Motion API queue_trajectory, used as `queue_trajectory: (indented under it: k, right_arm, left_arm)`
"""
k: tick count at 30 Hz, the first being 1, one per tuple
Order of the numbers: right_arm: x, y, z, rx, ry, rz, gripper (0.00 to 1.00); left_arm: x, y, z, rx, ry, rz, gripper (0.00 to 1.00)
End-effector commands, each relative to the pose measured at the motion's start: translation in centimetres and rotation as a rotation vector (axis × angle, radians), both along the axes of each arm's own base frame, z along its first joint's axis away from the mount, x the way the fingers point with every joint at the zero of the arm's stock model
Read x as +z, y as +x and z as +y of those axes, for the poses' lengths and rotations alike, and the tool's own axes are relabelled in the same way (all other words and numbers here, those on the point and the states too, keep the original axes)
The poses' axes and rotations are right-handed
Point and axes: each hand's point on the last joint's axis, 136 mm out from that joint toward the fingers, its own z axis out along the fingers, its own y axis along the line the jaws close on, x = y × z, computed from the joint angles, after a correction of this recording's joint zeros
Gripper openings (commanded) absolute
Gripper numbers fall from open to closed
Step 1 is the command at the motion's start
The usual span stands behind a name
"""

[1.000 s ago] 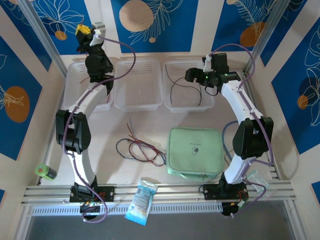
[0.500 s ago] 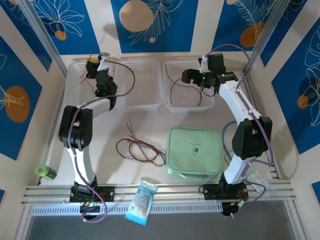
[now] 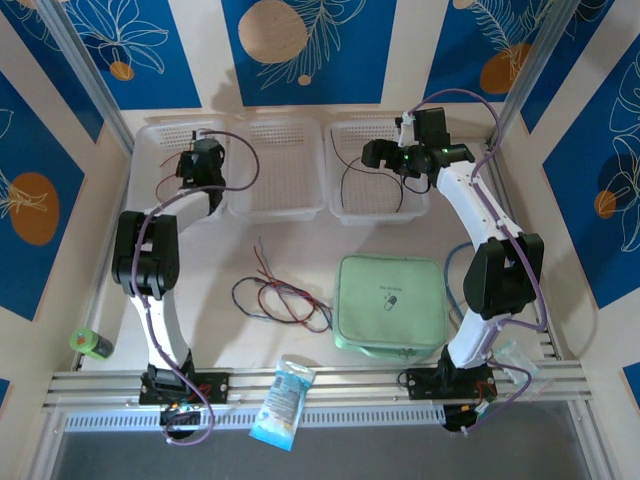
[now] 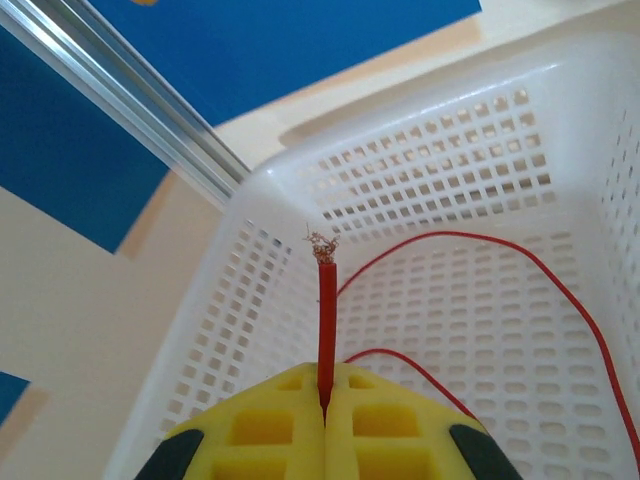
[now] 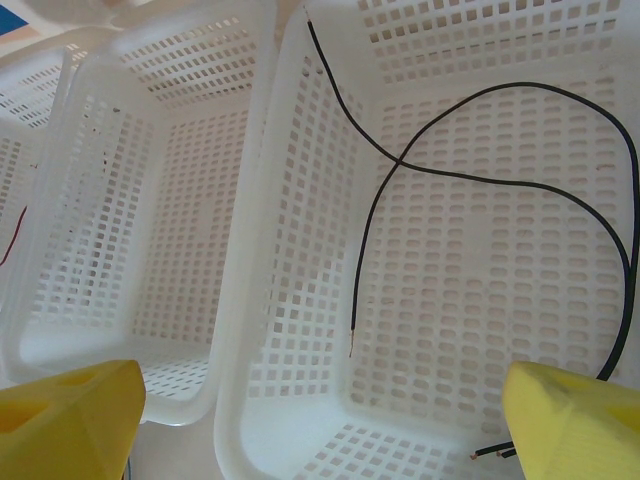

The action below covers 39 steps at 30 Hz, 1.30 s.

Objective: Untangle the cables

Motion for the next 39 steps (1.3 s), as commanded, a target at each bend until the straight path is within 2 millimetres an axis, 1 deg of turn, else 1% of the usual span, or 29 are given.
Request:
queue_trajectory:
  k: [1,6,10,12,17,20,22,24,25,26,27,29,30,33,35,38,39]
  right_arm:
    - [0.9,-0.5,0.4,0.019,-0.006,-0.016,0.92]
    - [1.0,-0.5,0.6,0.022,-0.001,-0.015,0.92]
    - [1.0,-0.6,0.6,0.023,-0.007,-0.014,0.92]
    - [1.0,-0.6,0.6,0.020,-0.008,-0.012,0.92]
    - [1.0,-0.7,0.9,0.026,-0.010,-0.011,0.92]
    - [1.2,-0.8,1.2,0.030,-0.015,-0.013,0.93]
    - [1.2,-0.8,1.3,0.035,-0.020,-0.015,0.92]
    - [1.1,-0.9,1.3,0.036,-0.024,-0.014,0.92]
    - [1.1,-0.9,1.4,0.037,-0.025,-0.013,0.92]
    - [1.1,-1.0,1.5,0.039,-0.027,-0.014,0.92]
    - [1.2,-1.0,1.5,0.040,-0.028,-0.015,0.92]
    - [1.4,-1.0,1.5,0.039,-0.029,-0.020,0.93]
    - [1.4,-1.0,1.6,0.039,-0.028,-0.021,0.93]
    - [1.7,-1.1,1.9,0.044,-0.026,-0.026,0.92]
    - [1.7,-1.2,2.2,0.051,-0.029,-0.027,0.92]
    - [1.7,-1.5,2.6,0.061,-0.032,-0.024,0.93]
    - [1.6,-1.6,2.7,0.063,-0.033,-0.021,0.93]
  left_arm:
    - [-2.9,0.0,-0.3,-0.039,-0.124,0.135,0.00]
    - [-5.4,-0.1,-0.6,-0.070,-0.251,0.260,0.00]
    - [-6.3,-0.4,-0.3,-0.073,-0.330,0.290,0.00]
    - [-7.3,-0.6,-0.5,-0.094,-0.390,0.336,0.00]
    - [-9.3,-0.9,-0.4,-0.080,-0.455,0.462,0.00]
    - [-10.0,-1.1,0.0,-0.061,-0.485,0.492,0.00]
    - [-10.0,-1.2,0.3,-0.057,-0.532,0.488,0.00]
    - [-9.9,-1.3,1.0,-0.030,-0.581,0.475,0.01]
    - [-10.0,-1.3,1.1,-0.027,-0.603,0.476,0.04]
    - [-10.0,-1.4,1.3,-0.020,-0.620,0.481,0.11]
    - [-9.9,-1.4,1.3,-0.025,-0.630,0.490,0.21]
    - [-9.5,-1.4,1.2,-0.040,-0.621,0.501,0.46]
    - [-9.0,-1.4,1.4,-0.037,-0.608,0.492,0.56]
    - [-7.1,-1.4,1.7,-0.053,-0.571,0.422,0.69]
    - [-5.3,-1.4,1.9,-0.052,-0.544,0.381,0.76]
    - [-2.1,-1.5,1.9,-0.058,-0.499,0.323,0.87]
    - [-0.8,-1.6,1.6,-0.071,-0.482,0.297,0.90]
